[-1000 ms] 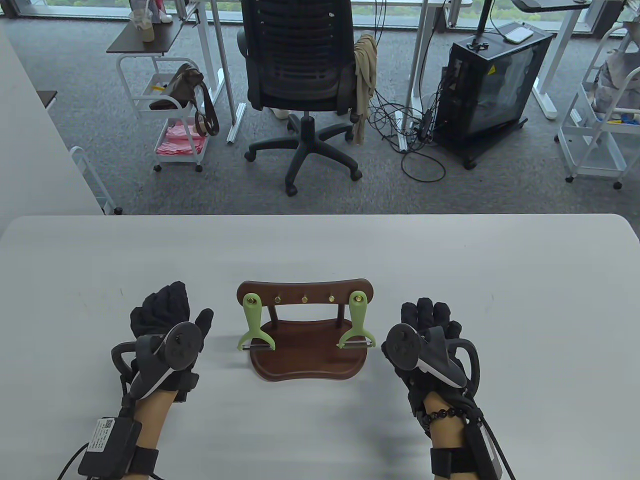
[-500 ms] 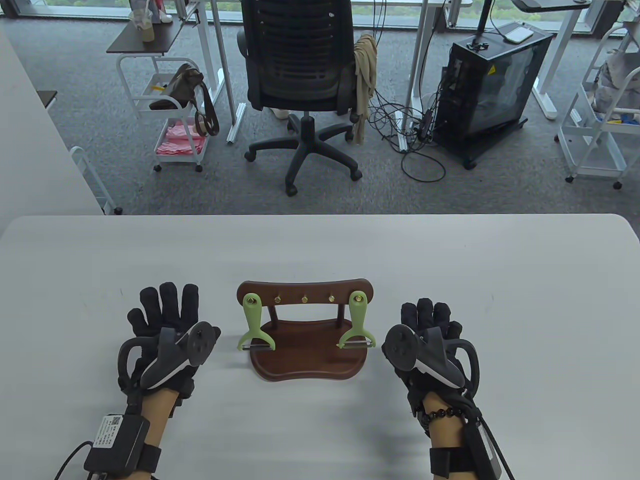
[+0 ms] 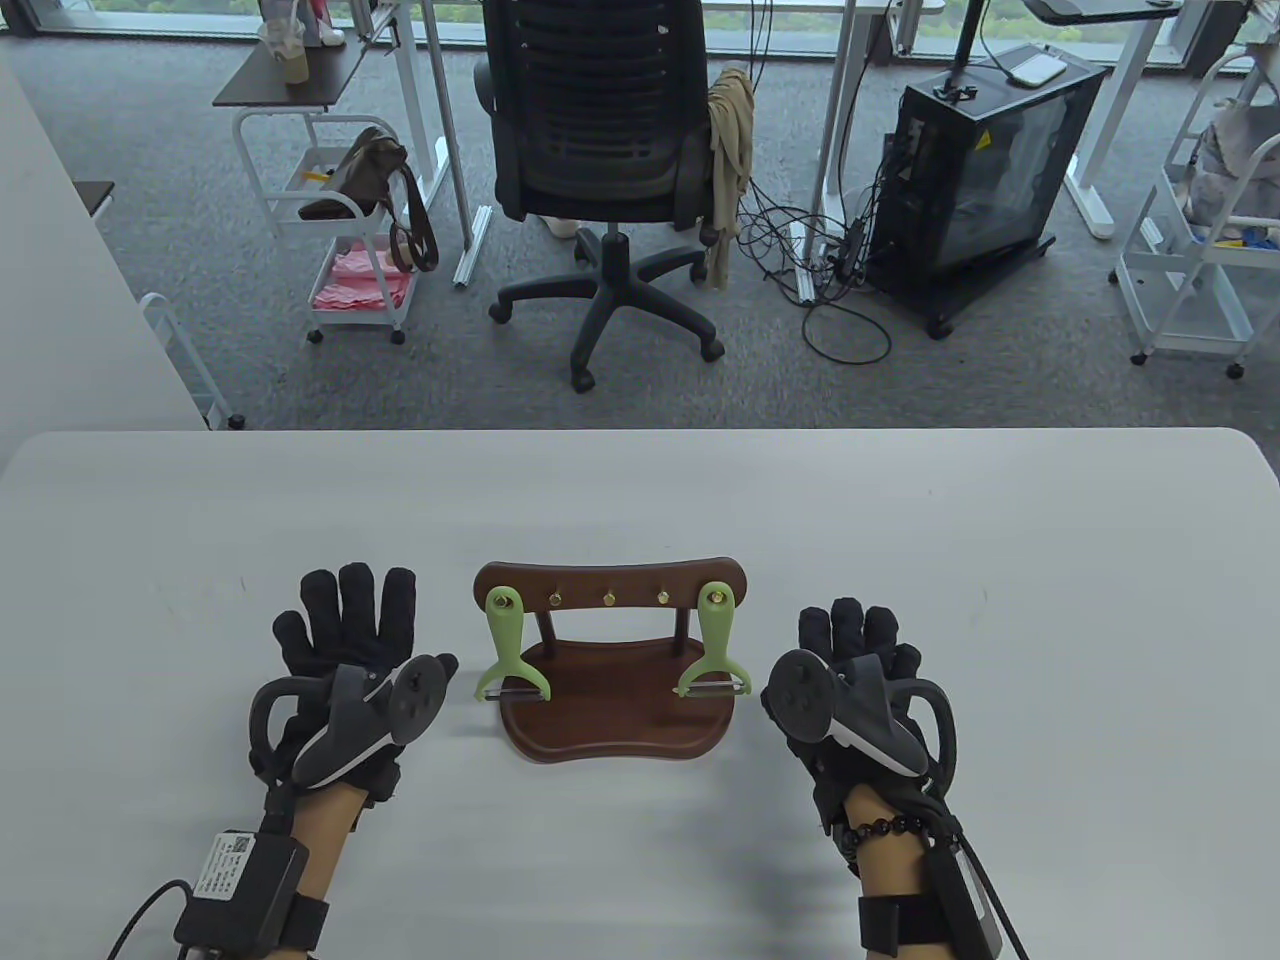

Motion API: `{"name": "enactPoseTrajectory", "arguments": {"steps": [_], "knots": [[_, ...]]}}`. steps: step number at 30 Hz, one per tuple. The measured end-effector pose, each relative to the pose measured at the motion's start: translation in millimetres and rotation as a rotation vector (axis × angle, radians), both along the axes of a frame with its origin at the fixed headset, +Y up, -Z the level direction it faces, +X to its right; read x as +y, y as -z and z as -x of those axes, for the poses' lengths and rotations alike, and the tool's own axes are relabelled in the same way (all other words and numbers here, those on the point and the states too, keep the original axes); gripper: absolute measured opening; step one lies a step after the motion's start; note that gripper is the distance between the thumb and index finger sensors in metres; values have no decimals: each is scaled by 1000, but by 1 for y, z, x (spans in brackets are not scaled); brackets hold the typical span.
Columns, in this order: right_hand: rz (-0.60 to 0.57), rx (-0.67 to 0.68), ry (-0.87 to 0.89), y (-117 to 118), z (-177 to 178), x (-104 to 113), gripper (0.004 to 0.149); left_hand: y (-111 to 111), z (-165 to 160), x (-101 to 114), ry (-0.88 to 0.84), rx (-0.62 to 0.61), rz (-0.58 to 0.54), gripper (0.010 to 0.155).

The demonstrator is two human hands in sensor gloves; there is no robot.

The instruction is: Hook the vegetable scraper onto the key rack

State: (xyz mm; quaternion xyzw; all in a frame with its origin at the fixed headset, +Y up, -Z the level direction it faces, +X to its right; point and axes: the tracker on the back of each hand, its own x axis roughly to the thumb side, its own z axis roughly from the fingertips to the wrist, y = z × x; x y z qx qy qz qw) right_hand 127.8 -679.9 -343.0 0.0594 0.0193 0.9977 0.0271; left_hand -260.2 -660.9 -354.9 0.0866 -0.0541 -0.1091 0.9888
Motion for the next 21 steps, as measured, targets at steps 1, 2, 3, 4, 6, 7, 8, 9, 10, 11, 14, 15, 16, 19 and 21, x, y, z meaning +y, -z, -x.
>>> {"name": "enactPoseTrajectory", "arguments": {"steps": [1,2,3,4,6,7,8,9,10,11,14,15,16,19,21], "knots": [[0,0,3,0,0,0,85,0,0,0,1,0,1,88],[1,1,4,0,0,0,85,0,0,0,0,1,2,88],[2,2,4,0,0,0,85,0,0,0,-1,2,2,88],[4,4,3,0,1,-1,85,0,0,0,-3,2,2,88],[6,8,2,1,2,-1,85,0,0,0,-4,3,3,88],[7,9,2,1,2,-1,85,0,0,0,-5,3,3,88],[7,11,1,1,2,-1,85,0,0,0,-7,3,2,88],[8,13,1,1,3,-1,85,0,0,0,-8,4,1,88],[9,15,-1,1,3,-1,85,0,1,0,-11,3,1,88],[10,16,-1,1,3,-1,85,0,1,-1,-12,3,1,88],[13,19,0,1,4,-2,85,-1,0,-1,-10,2,2,87],[14,20,-1,1,5,-2,85,-1,0,-2,-9,1,1,87],[15,21,-2,1,5,-2,85,-1,0,-2,-10,-1,1,87],[17,22,-1,1,6,-2,85,-2,-1,-2,-25,-9,-1,87],[19,23,-3,1,6,-2,85,-3,-2,-2,-49,-16,3,87]]}}
